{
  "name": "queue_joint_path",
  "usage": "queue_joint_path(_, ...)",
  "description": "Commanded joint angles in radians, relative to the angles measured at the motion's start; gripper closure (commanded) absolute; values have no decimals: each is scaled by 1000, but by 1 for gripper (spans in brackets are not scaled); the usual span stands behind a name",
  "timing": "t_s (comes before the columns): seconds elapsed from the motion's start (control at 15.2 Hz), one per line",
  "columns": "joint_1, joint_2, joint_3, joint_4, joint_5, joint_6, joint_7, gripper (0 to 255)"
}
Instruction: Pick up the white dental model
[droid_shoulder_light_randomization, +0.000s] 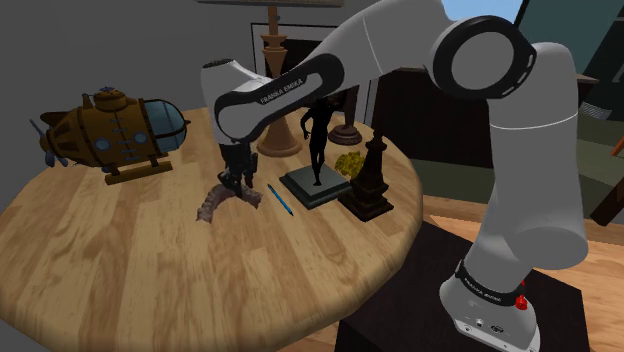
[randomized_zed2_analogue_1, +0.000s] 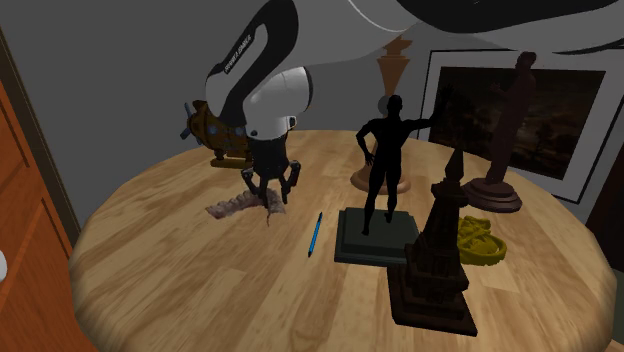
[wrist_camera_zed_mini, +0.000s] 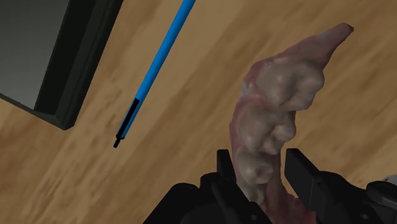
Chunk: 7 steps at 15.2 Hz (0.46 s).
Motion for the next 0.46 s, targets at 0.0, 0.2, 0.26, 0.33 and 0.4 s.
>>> queue_joint_path(0.0,0,-12,1,11,3,-23,-2,255)
queue_joint_path(0.2,-1,-26,3,33,6,-58,-6,255)
queue_joint_path(0.26,-1,-30,3,40,7,-69,-7,255)
queue_joint_path(0.33,-1,-30,3,41,8,-71,-7,255)
queue_joint_path(0.4,-1,-30,3,41,8,-71,-7,255)
